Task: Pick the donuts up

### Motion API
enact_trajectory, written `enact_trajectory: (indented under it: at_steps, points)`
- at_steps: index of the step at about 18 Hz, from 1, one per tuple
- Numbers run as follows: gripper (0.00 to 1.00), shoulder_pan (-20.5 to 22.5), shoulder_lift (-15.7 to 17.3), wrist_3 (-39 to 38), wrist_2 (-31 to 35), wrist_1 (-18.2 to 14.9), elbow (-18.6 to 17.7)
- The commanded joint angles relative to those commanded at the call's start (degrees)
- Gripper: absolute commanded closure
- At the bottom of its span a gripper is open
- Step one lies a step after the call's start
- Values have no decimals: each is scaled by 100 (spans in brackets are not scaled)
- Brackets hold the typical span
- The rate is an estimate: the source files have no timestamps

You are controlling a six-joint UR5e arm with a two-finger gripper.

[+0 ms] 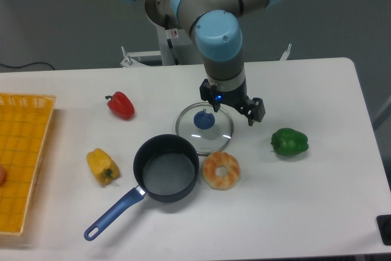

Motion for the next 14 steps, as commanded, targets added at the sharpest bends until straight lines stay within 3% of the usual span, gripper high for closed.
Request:
enact_trajectory:
  at_steps: [14]
  points:
    - [0,26,-9,-88,-106,61,-44]
